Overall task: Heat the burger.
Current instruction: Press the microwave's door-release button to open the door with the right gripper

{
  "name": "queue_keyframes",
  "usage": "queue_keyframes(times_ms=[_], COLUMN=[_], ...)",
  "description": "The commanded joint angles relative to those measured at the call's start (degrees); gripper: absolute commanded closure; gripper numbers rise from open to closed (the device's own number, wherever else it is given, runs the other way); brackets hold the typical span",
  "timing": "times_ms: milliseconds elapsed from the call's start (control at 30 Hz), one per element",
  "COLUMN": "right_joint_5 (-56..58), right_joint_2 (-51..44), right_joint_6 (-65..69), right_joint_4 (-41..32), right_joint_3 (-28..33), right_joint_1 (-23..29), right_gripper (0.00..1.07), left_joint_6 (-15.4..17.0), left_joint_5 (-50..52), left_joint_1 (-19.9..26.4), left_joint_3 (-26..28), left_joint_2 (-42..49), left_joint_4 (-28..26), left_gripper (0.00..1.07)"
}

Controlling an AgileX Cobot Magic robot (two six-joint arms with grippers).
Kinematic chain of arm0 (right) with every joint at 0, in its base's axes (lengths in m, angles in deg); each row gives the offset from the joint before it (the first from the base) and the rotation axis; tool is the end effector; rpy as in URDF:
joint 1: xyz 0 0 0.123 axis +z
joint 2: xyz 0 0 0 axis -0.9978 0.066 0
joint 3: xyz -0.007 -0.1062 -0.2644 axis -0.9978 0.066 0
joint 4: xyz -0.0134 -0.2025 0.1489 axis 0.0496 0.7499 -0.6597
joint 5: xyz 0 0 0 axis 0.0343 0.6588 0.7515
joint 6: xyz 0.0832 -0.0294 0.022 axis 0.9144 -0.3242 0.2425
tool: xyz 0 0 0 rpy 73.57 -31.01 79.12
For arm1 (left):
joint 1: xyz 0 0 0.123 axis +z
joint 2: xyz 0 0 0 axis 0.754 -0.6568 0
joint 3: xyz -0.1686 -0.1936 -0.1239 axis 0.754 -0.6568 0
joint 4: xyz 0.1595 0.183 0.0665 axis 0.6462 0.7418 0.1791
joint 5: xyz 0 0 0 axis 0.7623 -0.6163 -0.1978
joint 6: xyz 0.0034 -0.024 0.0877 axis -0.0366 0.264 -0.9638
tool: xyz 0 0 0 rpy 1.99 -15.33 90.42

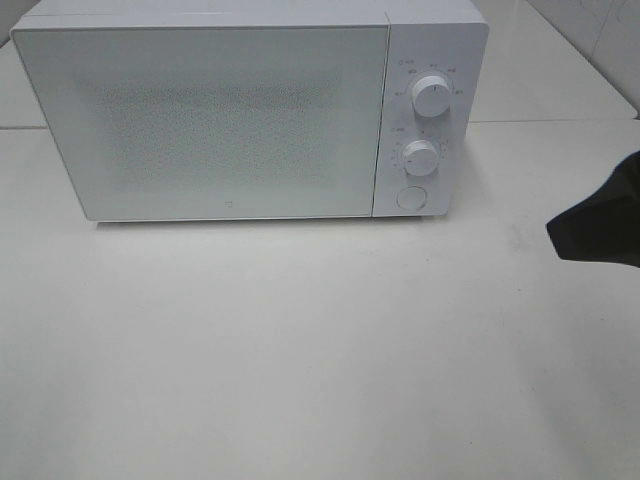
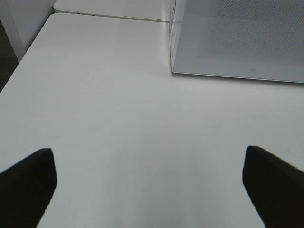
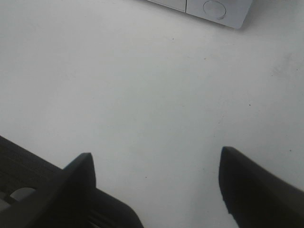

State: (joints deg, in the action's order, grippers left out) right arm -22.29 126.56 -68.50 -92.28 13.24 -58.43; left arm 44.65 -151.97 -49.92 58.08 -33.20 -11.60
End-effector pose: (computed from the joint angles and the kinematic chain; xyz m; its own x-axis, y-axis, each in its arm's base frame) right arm 0.1428 0.0789 0.3159 -0.6932 -0.2721 -0.6674 -0.4313 0.8985 0.0817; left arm -0.0092 0.0000 0.2813 -0.4509 -0.0613 -0.8905 -0.0140 0.9980 -0.0616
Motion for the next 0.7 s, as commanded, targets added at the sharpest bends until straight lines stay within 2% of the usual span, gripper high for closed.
queue_keyframes(times_ms=[33,267,400,533,700], right_joint_5=[3.09,5.10,4.76,5.21,7.22], right_joint_2=[-4.01,-11.52,-20.28,-24.75,-33.40], right_joint_6=[0.06,0.06,1.09,2.12,1.55], right_joint_4=[0.46,2.06,4.58,4.24,4.53], right_joint_3=[-0.29,-0.11,3.78,6.70,10.03], right_joint_1=[-0.34,-0.40,-0.40,-1.49,-8.94], right_gripper=[0.34,0.34,0.34,0.34,0.34], left_joint_6=[0.11,0.11,0.11,0.11,0.11], left_joint_5=[0.69,0.69,0.69,0.69,0.69], left_joint_1=[0.11,0.11,0.11,0.11,0.11], left_joint_3=[-0.06,-0.06,-0.06,-0.06,-0.06], left_joint_2=[0.80,0.80,0.80,0.80,0.80], left_joint_4=[0.00,0.00,0.00,0.00,0.00], left_gripper=[0.06,0.06,0.06,0.06,0.06])
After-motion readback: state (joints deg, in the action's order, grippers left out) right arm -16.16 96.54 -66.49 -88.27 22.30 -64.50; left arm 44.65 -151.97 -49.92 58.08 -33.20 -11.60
